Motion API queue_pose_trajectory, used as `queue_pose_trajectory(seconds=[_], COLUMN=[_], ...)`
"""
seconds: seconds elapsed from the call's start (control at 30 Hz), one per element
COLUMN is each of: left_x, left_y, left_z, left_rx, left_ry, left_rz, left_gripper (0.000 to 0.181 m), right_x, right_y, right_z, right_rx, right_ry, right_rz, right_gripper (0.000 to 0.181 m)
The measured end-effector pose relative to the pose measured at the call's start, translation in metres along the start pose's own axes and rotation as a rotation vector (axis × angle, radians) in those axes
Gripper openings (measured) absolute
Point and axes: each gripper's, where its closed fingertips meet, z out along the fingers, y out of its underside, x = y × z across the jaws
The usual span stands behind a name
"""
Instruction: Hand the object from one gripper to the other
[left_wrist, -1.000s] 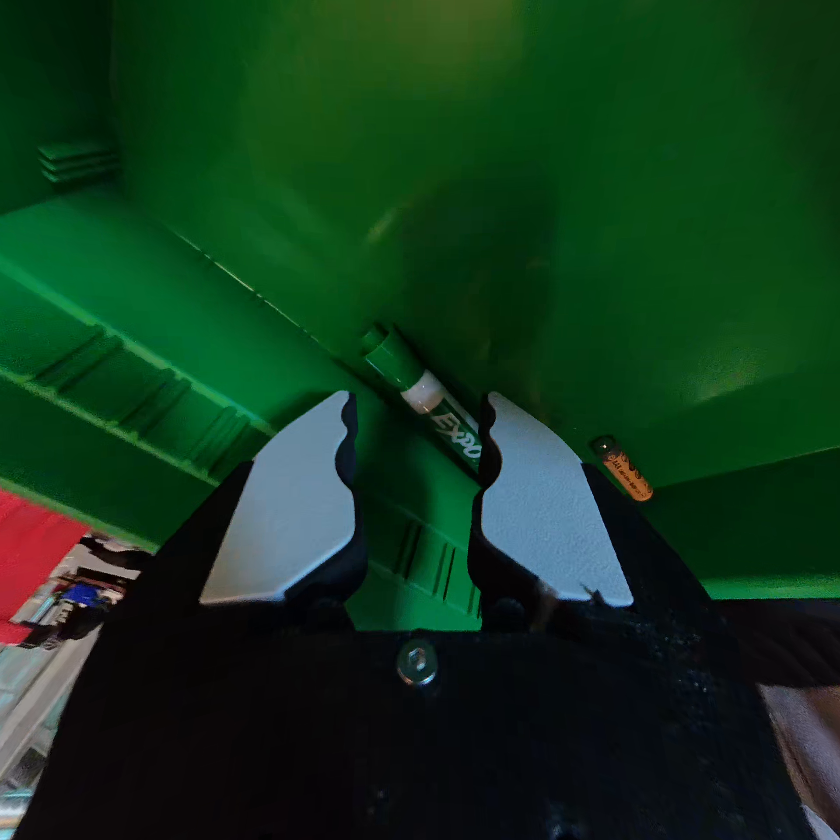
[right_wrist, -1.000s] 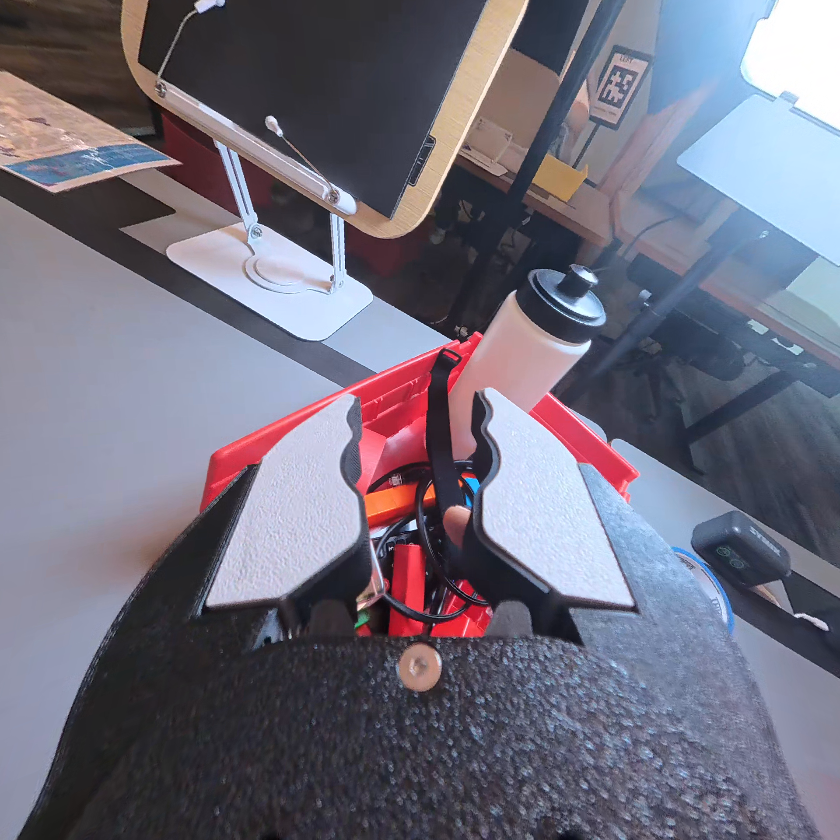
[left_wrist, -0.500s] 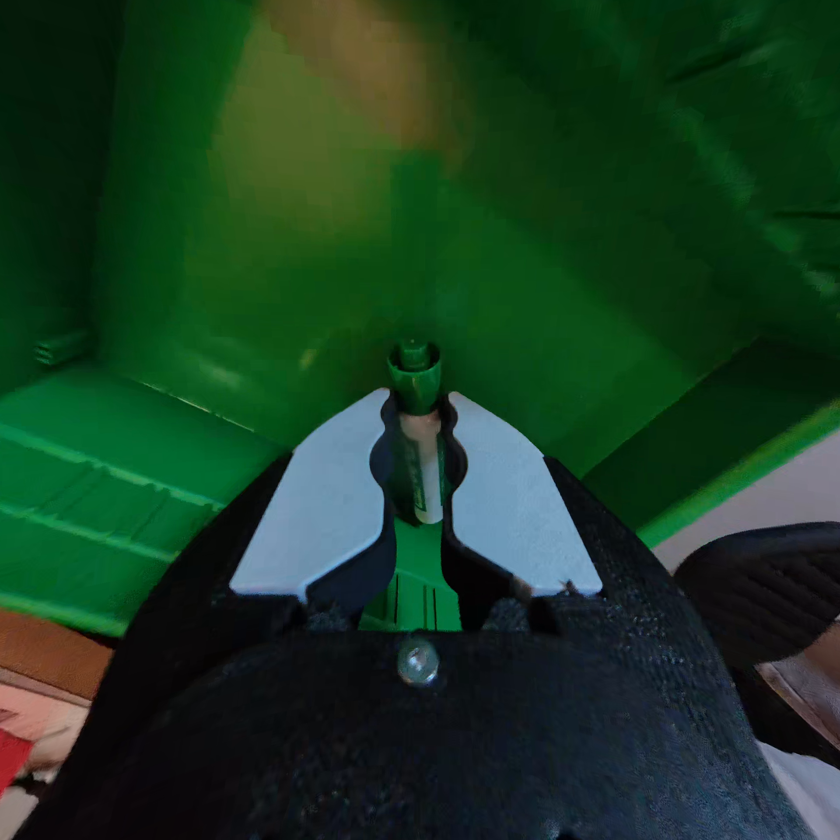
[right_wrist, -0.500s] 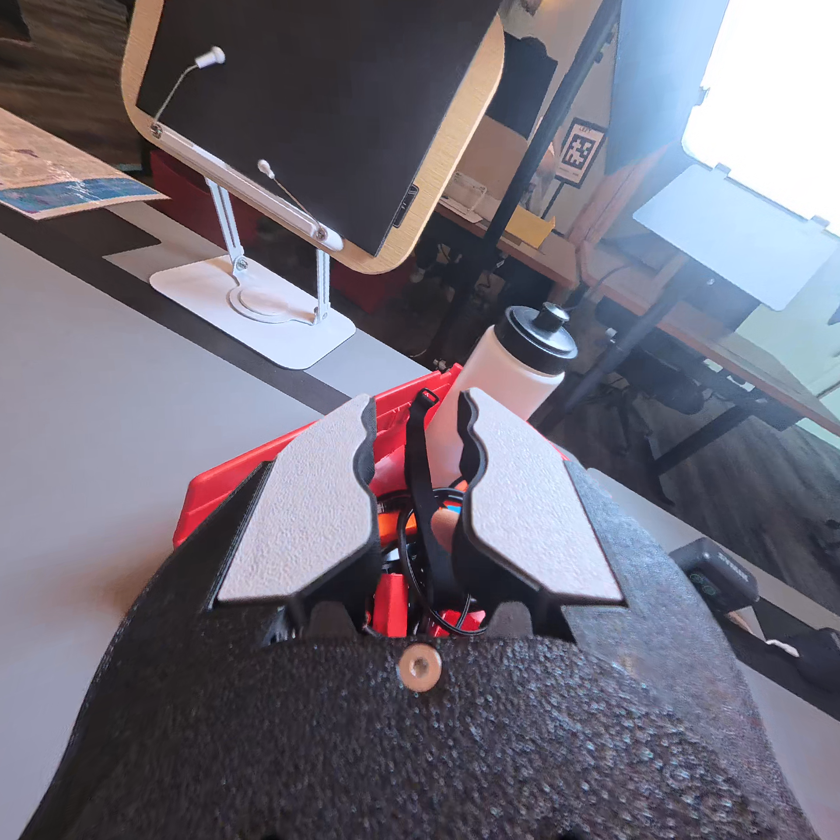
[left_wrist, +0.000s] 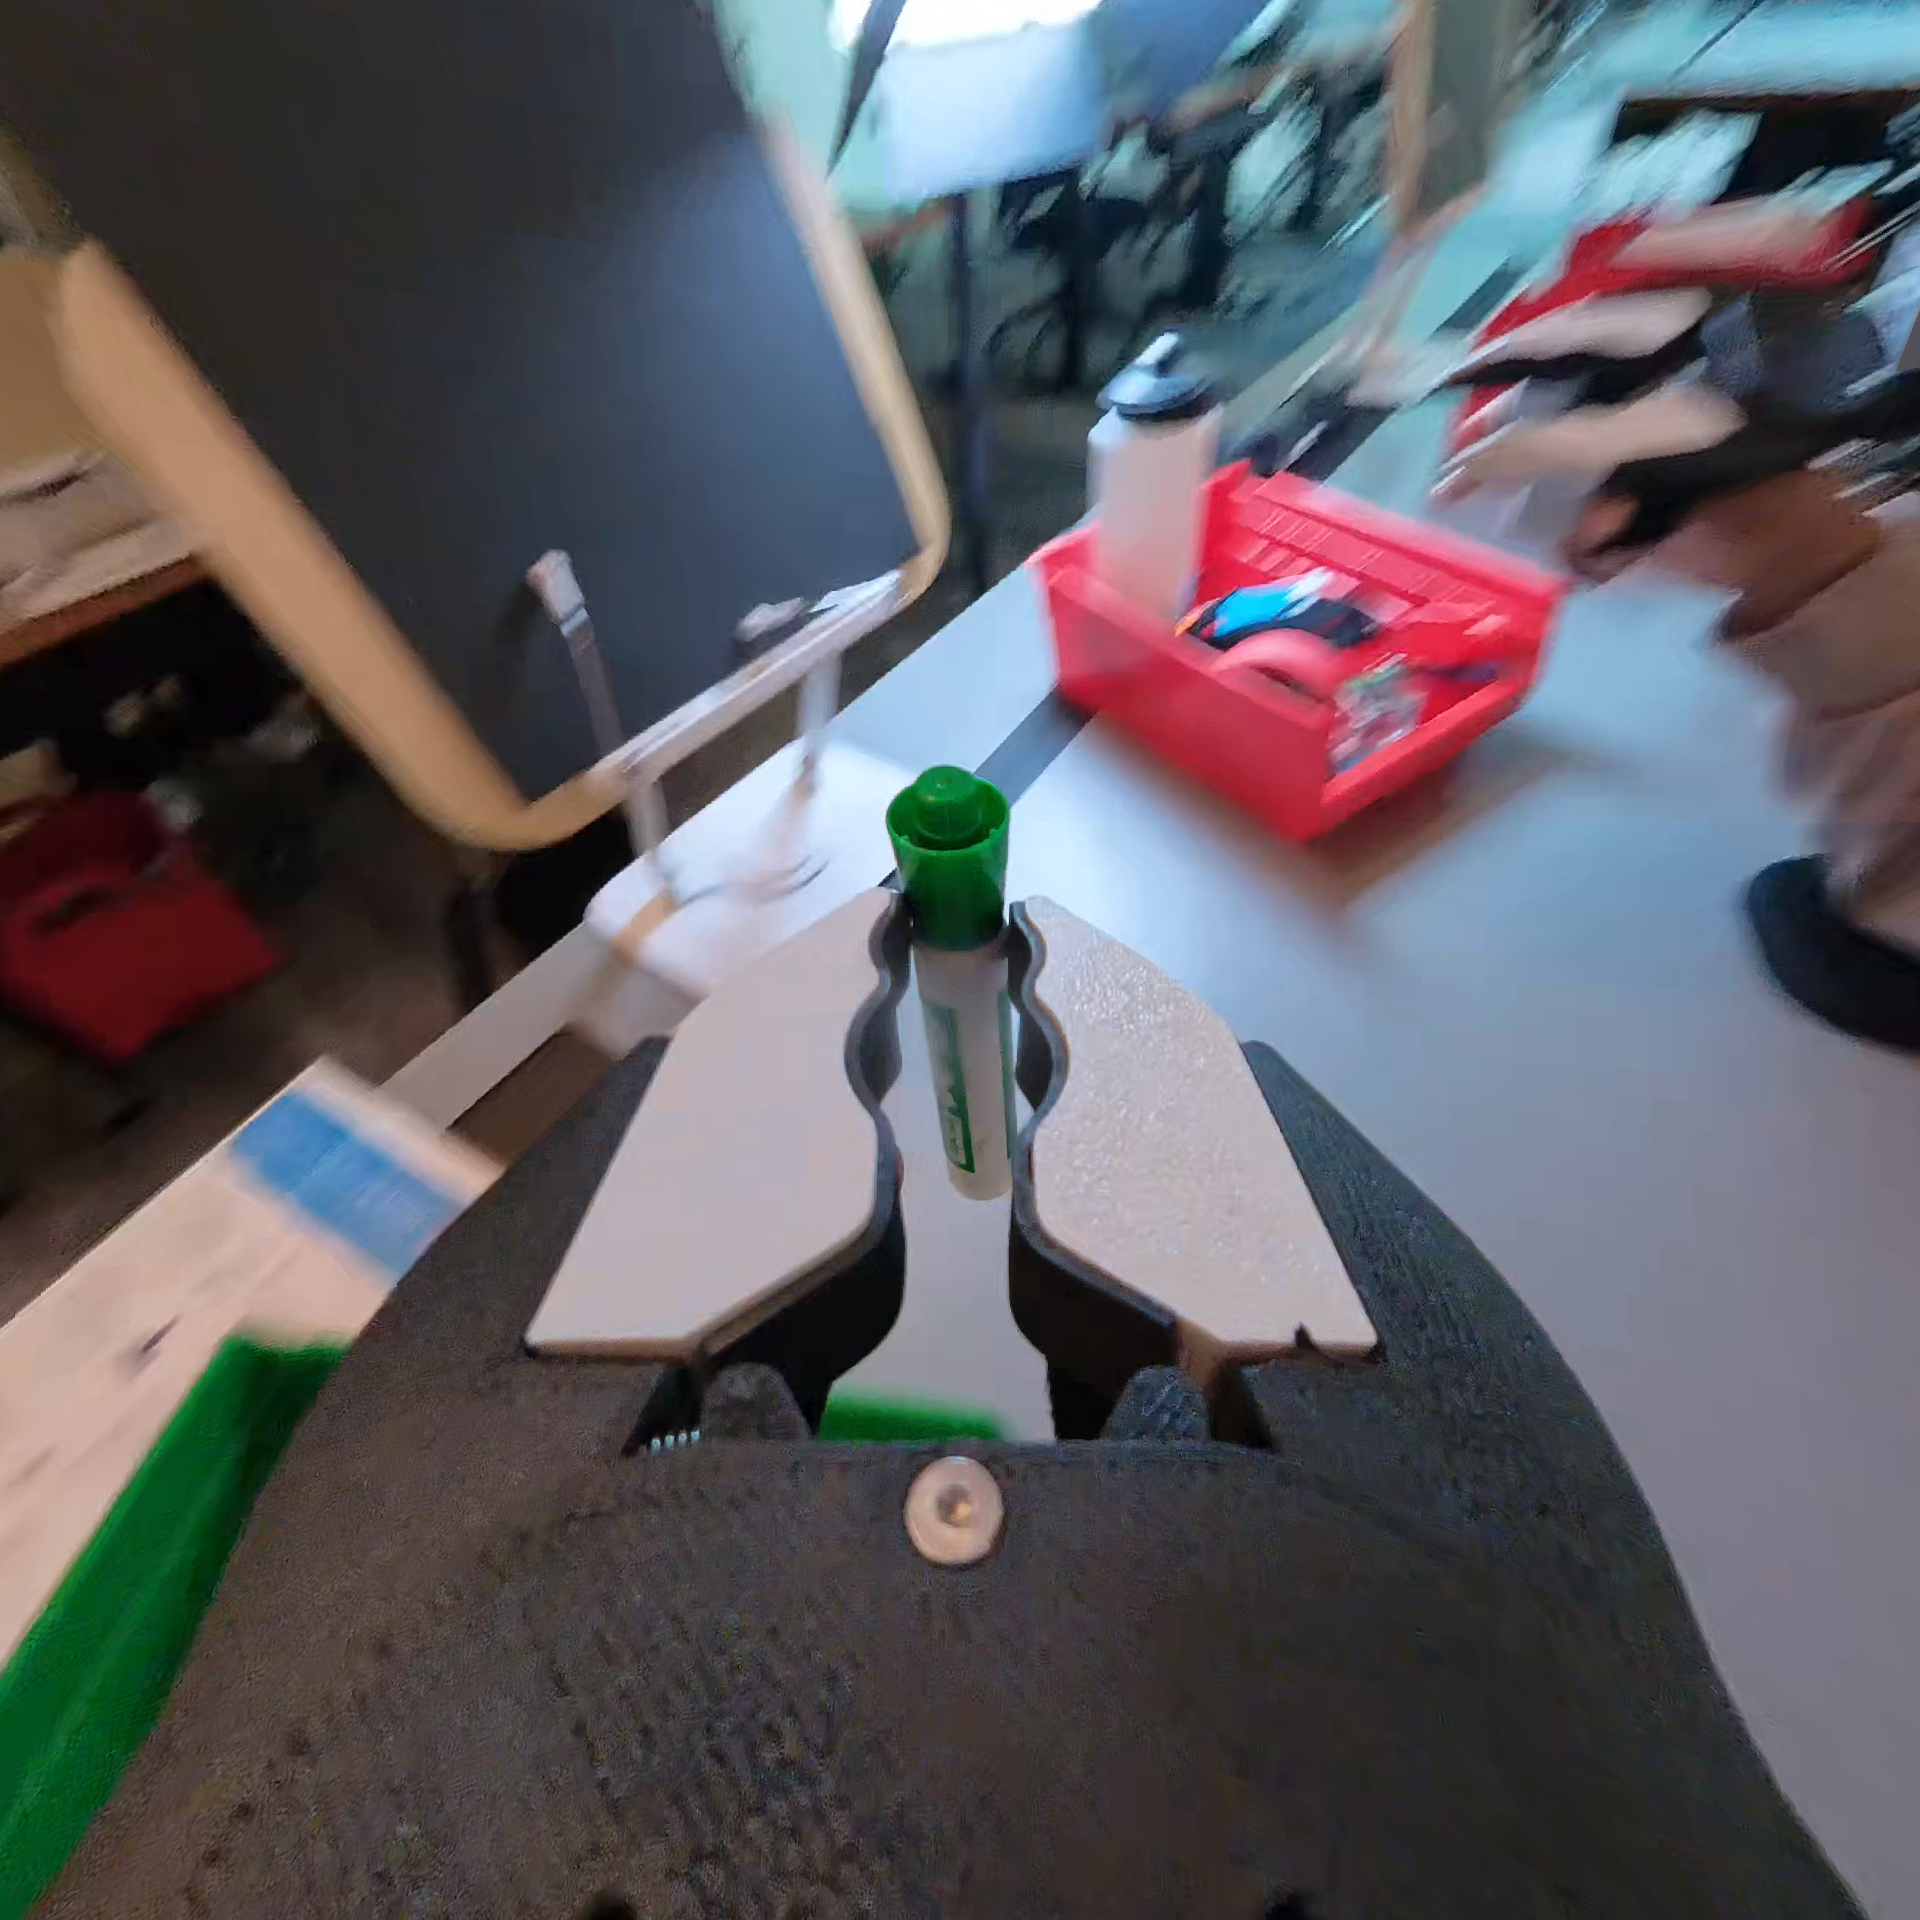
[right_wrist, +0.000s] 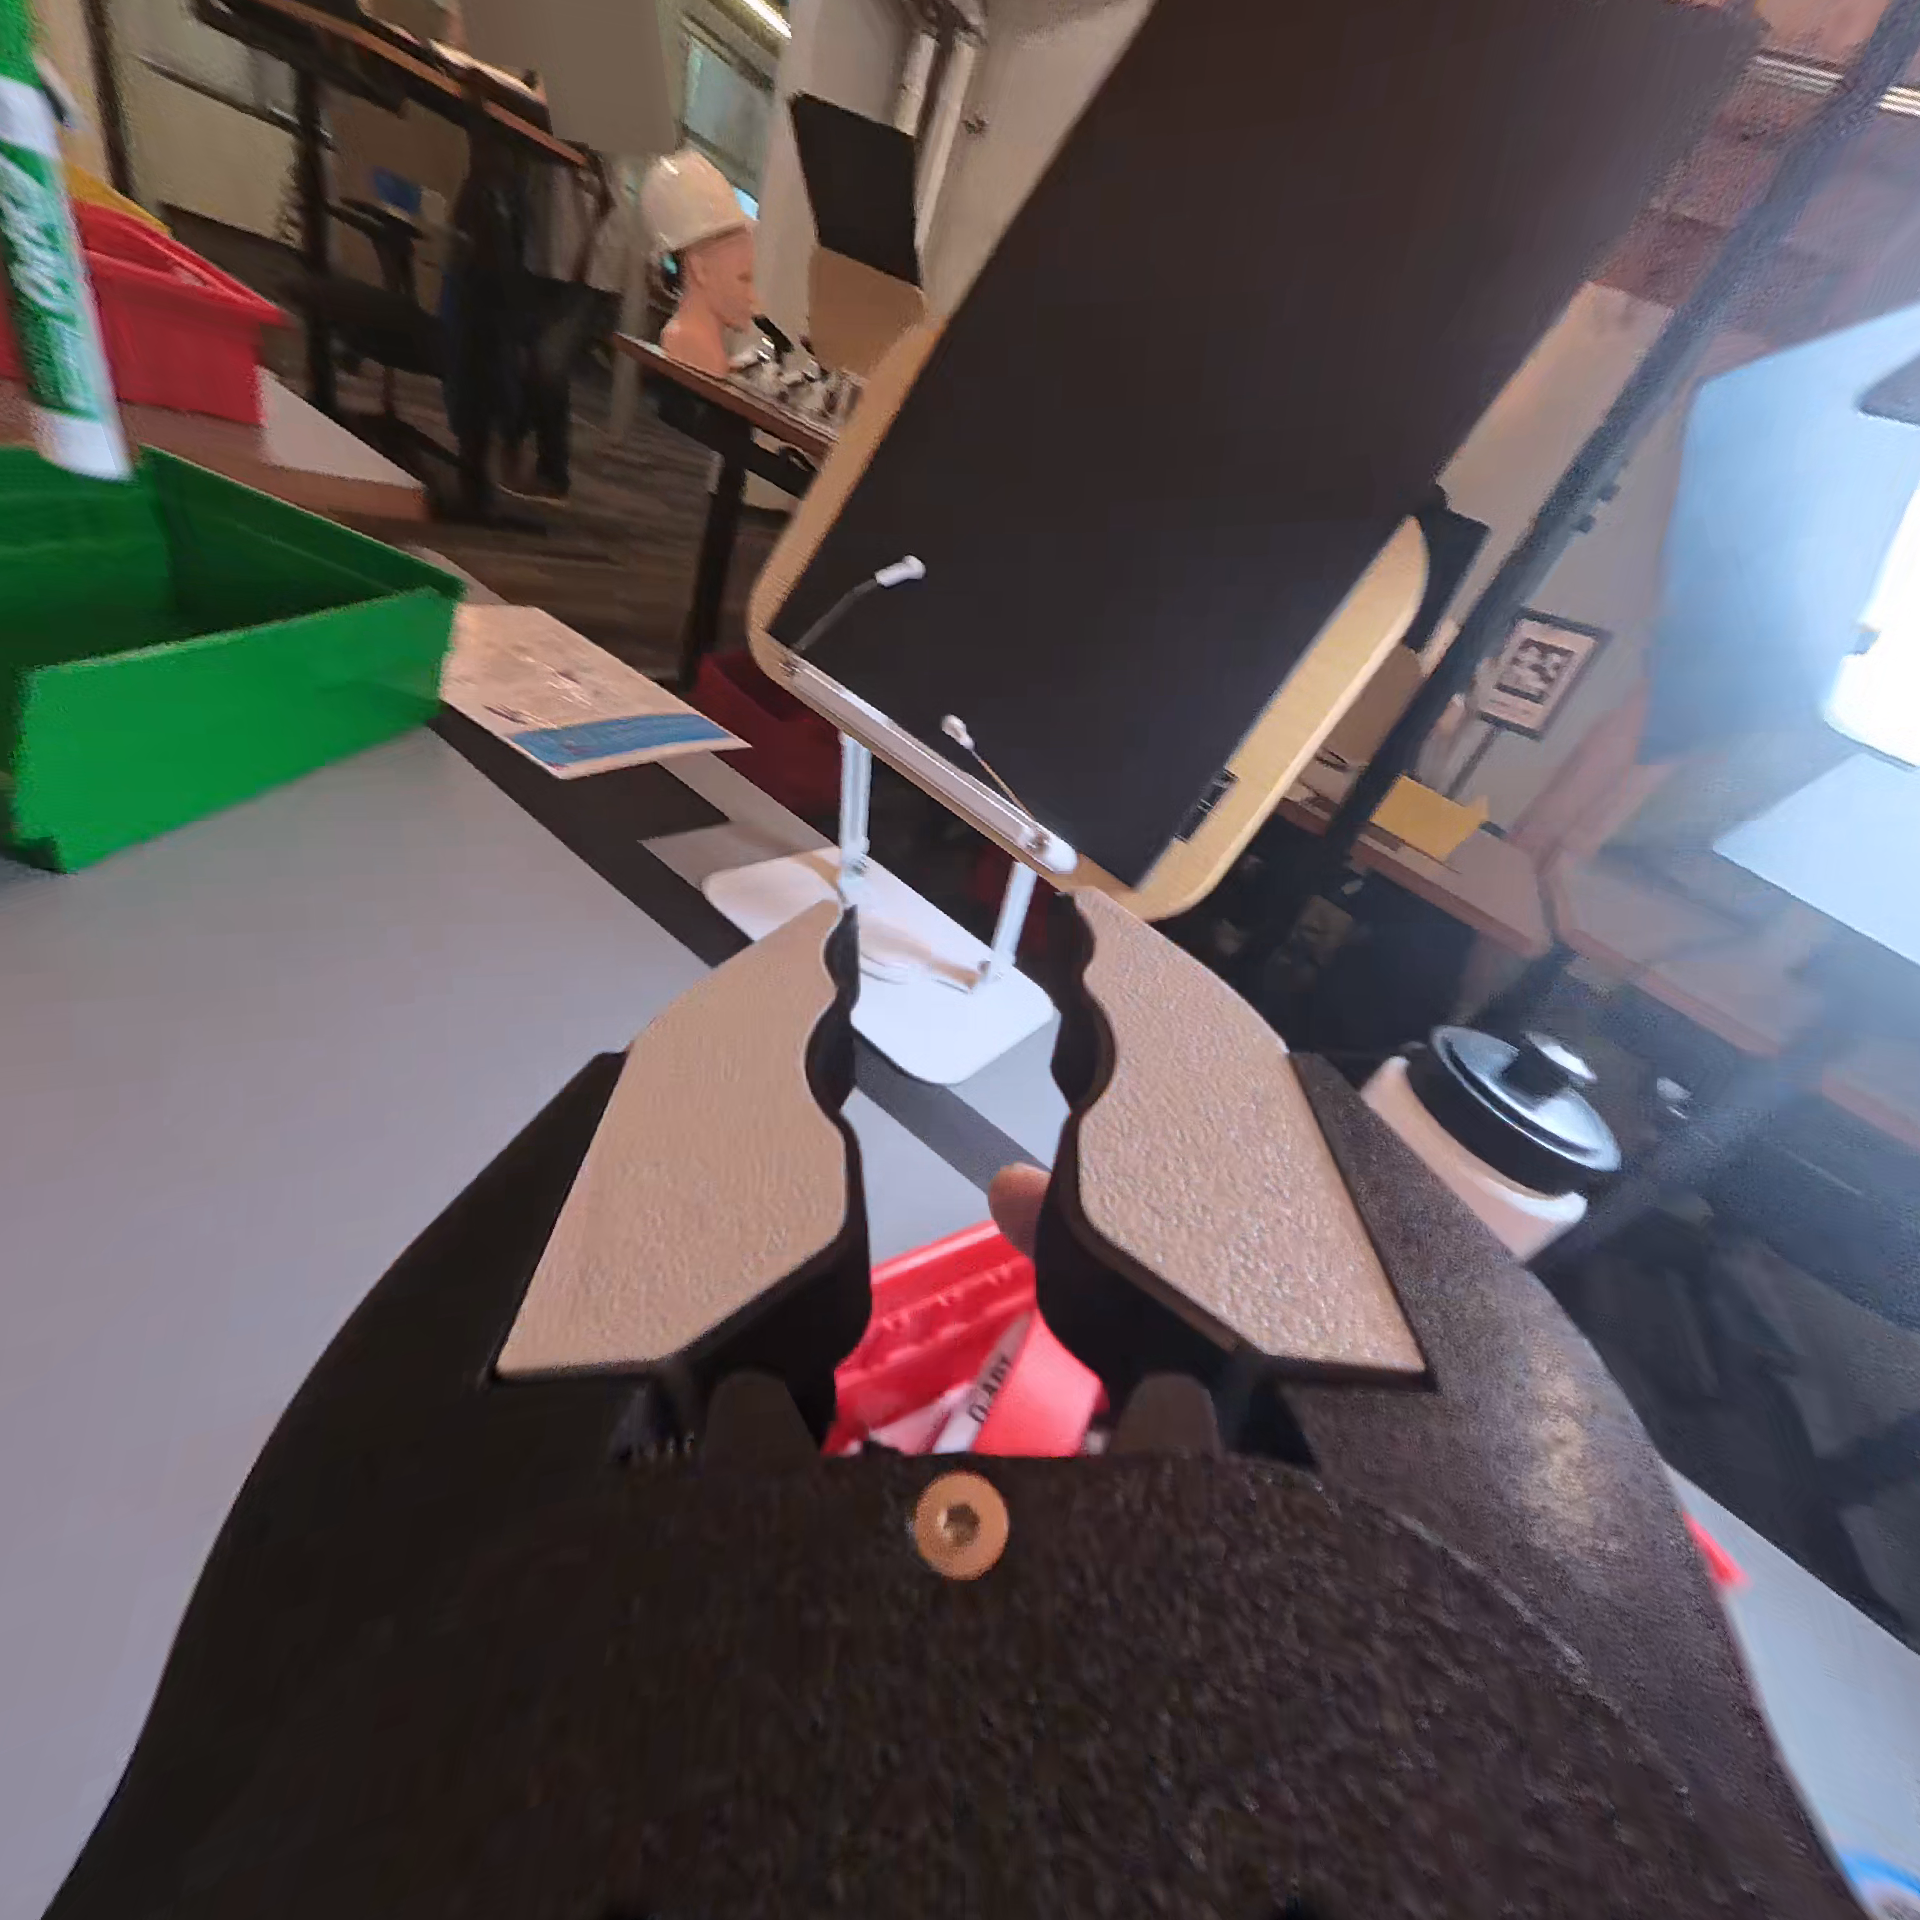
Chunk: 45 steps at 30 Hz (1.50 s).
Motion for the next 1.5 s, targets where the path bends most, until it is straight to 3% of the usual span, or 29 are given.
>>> queue_pose_trajectory(seconds=[0.2, 0.33, 0.37, 0.43, 0.47, 0.73, 0.93, 1.13, 1.2, 1.27, 1.33, 1.5], left_x=[0.098, 0.125, 0.129, 0.136, 0.137, 0.122, 0.108, 0.16, 0.171, 0.176, 0.181, 0.201], left_y=[-0.037, -0.042, -0.039, -0.034, -0.031, -0.002, 0.023, 0.082, 0.103, 0.114, 0.113, 0.085], left_z=[0.063, 0.09, 0.095, 0.097, 0.096, 0.107, 0.112, 0.141, 0.153, 0.161, 0.163, 0.155], left_rx=[0.378, 0.553, 0.57, 0.606, 0.618, 0.448, 0.237, -0.101, -0.192, -0.242, -0.233, -0.104], left_ry=[0.373, 0.444, 0.447, 0.479, 0.486, 0.438, 0.236, 0.337, 0.322, 0.289, 0.266, 0.322], left_rz=[-0.105, -0.179, -0.198, -0.231, -0.24, -0.167, 0.182, 0.44, 0.525, 0.595, 0.633, 0.544], left_gripper=[0.018, 0.018, 0.017, 0.018, 0.017, 0.023, 0.042, 0.051, 0.046, 0.027, 0.017, 0.016], right_x=[-0.093, -0.152, -0.162, -0.174, -0.177, -0.149, -0.135, -0.17, -0.18, -0.185, -0.186, -0.188], right_y=[-0.038, -0.03, -0.026, -0.02, -0.017, -0.004, 0.037, 0.062, 0.061, 0.053, 0.041, -0.013], right_z=[0.009, 0.022, 0.025, 0.032, 0.032, 0.027, 0.017, 0.01, 0.005, -0.002, -0.008, -0.025], right_rx=[0.144, 0.123, 0.112, 0.116, 0.121, 0.043, -0.221, -0.373, -0.389, -0.378, -0.349, -0.128], right_ry=[-0.38, -0.597, -0.625, -0.617, -0.613, -0.547, -0.541, -0.669, -0.709, -0.733, -0.74, -0.785], right_rz=[0.121, 0.222, 0.238, 0.199, 0.165, 0.034, -0.179, -0.279, -0.291, -0.296, -0.298, -0.192], right_gripper=[0.044, 0.054, 0.053, 0.021, 0.021, 0.02, 0.021, 0.021, 0.021, 0.021, 0.02, 0.02])
